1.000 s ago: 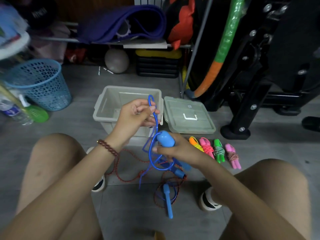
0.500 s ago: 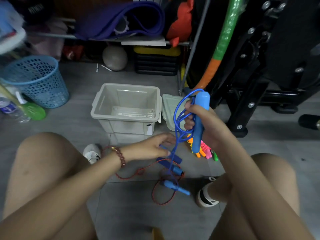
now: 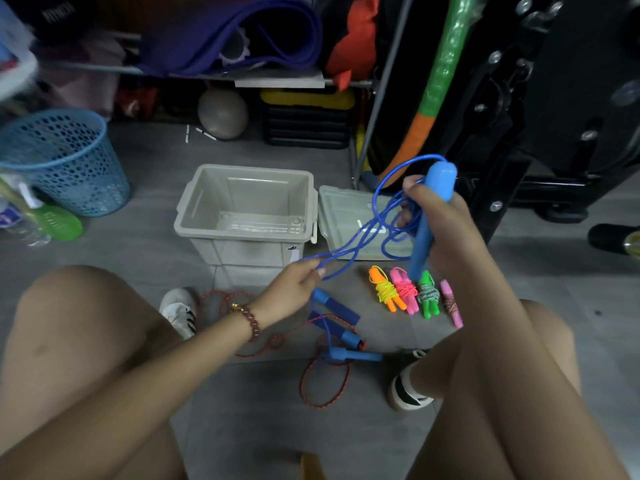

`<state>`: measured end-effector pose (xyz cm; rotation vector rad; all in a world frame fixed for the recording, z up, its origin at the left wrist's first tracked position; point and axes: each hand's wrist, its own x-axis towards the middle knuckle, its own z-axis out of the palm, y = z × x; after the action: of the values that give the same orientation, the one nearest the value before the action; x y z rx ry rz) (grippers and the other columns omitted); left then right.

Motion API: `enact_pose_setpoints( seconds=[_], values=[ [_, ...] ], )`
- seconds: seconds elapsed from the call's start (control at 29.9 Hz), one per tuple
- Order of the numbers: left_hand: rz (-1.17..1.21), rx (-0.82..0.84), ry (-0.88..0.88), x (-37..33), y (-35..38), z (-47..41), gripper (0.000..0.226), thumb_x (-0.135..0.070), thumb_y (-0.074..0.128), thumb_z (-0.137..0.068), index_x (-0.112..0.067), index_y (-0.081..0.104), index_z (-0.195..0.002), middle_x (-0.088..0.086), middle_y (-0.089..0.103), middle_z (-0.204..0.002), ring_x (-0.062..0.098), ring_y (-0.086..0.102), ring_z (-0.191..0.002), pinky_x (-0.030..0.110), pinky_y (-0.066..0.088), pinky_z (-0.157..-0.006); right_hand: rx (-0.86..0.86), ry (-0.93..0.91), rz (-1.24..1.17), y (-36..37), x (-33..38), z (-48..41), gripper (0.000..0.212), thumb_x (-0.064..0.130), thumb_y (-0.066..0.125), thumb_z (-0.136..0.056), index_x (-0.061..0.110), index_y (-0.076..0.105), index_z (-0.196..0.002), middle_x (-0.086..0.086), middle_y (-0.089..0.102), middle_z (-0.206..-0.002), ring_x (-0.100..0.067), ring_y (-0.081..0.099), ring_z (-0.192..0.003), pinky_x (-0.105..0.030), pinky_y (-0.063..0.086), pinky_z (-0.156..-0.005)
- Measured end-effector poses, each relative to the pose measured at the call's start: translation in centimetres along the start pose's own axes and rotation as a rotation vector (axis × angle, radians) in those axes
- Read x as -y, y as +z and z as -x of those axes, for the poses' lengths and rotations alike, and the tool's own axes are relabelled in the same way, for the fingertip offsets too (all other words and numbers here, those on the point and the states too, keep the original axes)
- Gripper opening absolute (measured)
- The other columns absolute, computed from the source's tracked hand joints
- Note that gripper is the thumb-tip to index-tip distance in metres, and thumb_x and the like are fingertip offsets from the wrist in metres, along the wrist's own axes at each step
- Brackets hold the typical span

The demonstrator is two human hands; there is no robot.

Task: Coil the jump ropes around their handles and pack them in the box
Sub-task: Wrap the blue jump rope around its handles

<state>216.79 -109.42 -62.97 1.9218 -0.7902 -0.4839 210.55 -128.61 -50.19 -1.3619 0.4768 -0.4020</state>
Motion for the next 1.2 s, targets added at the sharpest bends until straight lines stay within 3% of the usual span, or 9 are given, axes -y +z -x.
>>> enact_pose_setpoints(
  seconds=[0.1, 0.27, 0.53, 0.63, 0.73, 0.87, 1.04, 1.14, 1.2],
  values=[
    [0.032, 0.132, 0.087, -3.0, -2.7, -0.3, 0.028, -0.01, 0.04, -0.099, -0.004, 0.057, -0.121, -0.005, 0.061, -0.11, -0.018, 0.053, -0.095, 0.007, 0.038, -0.088, 0.102, 0.031, 0.583, -1.3, -0.3, -0.7, 0.011, 0.014, 0.065, -0.087, 0.014, 0.057, -0.095, -0.003, 0.054, -0.073, -0.007, 0.051, -0.051, -0.015, 0.04, -0.05],
    [0.253, 0.132, -0.079, -5.5, -6.4, 0.2, 0.026, -0.011, 0.029, -0.102, -0.006, 0.054, -0.109, 0.002, 0.066, -0.091, 0.008, 0.069, -0.072, 0.023, 0.055, -0.062, 0.256, 0.231, 1.225, -2.3, -2.0, -1.2, 0.042, 0.043, 0.069, -0.081, 0.016, 0.055, -0.111, -0.002, 0.058, -0.092, -0.02, 0.056, -0.081, -0.029, 0.042, -0.07],
    [0.647, -0.129, -0.172, -7.1, -7.7, -0.1, 0.021, -0.015, 0.037, -0.101, -0.01, 0.051, -0.116, 0.004, 0.067, -0.107, 0.018, 0.07, -0.083, 0.033, 0.059, -0.064, 0.229, 0.403, 0.665, -0.7, -3.9, -1.2, 0.029, 0.031, 0.071, -0.083, 0.008, 0.053, -0.083, -0.007, 0.06, -0.066, -0.02, 0.059, -0.05, -0.028, 0.05, -0.049],
    [0.771, -0.109, -0.15, -7.2, -8.0, -0.3, 0.018, 0.0, 0.041, -0.096, -0.011, 0.051, -0.106, 0.004, 0.064, -0.116, 0.018, 0.068, -0.094, 0.037, 0.059, -0.072, 0.405, 0.478, 0.345, 1.5, -5.1, -0.4, 0.012, 0.024, 0.063, -0.088, 0.014, 0.061, -0.095, -0.007, 0.07, -0.096, -0.017, 0.066, -0.076, -0.027, 0.054, -0.071],
    [0.866, -0.115, -0.104, -7.4, -8.2, -0.4, 0.024, 0.008, 0.043, -0.092, -0.009, 0.05, -0.107, 0.008, 0.061, -0.122, 0.017, 0.066, -0.101, 0.037, 0.059, -0.073, 0.671, 0.468, 0.269, 3.5, -6.5, 1.0, 0.028, 0.019, 0.065, -0.086, 0.025, 0.062, -0.113, 0.005, 0.065, -0.12, -0.01, 0.061, -0.108, -0.027, 0.045, -0.098],
    [0.888, -0.24, -0.077, -7.5, -8.8, -0.6, 0.025, 0.01, 0.043, -0.092, -0.008, 0.046, -0.11, 0.011, 0.059, -0.123, 0.014, 0.068, -0.094, 0.032, 0.058, -0.068, 0.814, 0.468, 0.324, 5.0, -8.1, 2.3, 0.017, 0.003, 0.061, -0.087, 0.017, 0.063, -0.098, 0.004, 0.068, -0.109, -0.008, 0.062, -0.104, -0.02, 0.045, -0.095],
    [0.71, -0.405, -0.114, -6.6, -8.7, -0.9, 0.022, -0.001, 0.048, -0.094, -0.018, 0.046, -0.108, 0.008, 0.056, -0.127, 0.013, 0.062, -0.105, 0.031, 0.055, -0.084, 0.429, 0.344, 0.331, 5.2, -6.4, 1.6, 0.013, -0.004, 0.06, -0.085, 0.009, 0.057, -0.085, -0.011, 0.069, -0.073, -0.018, 0.066, -0.055, -0.022, 0.052, -0.05],
    [0.581, -0.266, -0.153, -6.7, -6.5, -0.6, 0.044, -0.005, 0.051, -0.093, -0.016, 0.037, -0.133, 0.002, 0.056, -0.124, 0.001, 0.059, -0.098, 0.022, 0.049, -0.086, 0.278, 0.25, 0.14, 5.2, -4.3, 1.1, 0.01, -0.003, 0.058, -0.087, 0.008, 0.057, -0.087, -0.007, 0.069, -0.067, -0.018, 0.062, -0.051, -0.025, 0.053, -0.049],
    [0.512, -0.071, -0.147, -6.4, -4.1, 0.0, 0.034, 0.001, 0.052, -0.091, -0.013, 0.046, -0.122, 0.0, 0.059, -0.108, -0.008, 0.06, -0.081, 0.012, 0.047, -0.076, 0.245, 0.226, 0.047, 5.1, -3.2, 1.1, 0.008, 0.0, 0.057, -0.089, 0.008, 0.058, -0.088, -0.006, 0.07, -0.071, -0.018, 0.064, -0.054, -0.027, 0.055, -0.051]
  ],
)
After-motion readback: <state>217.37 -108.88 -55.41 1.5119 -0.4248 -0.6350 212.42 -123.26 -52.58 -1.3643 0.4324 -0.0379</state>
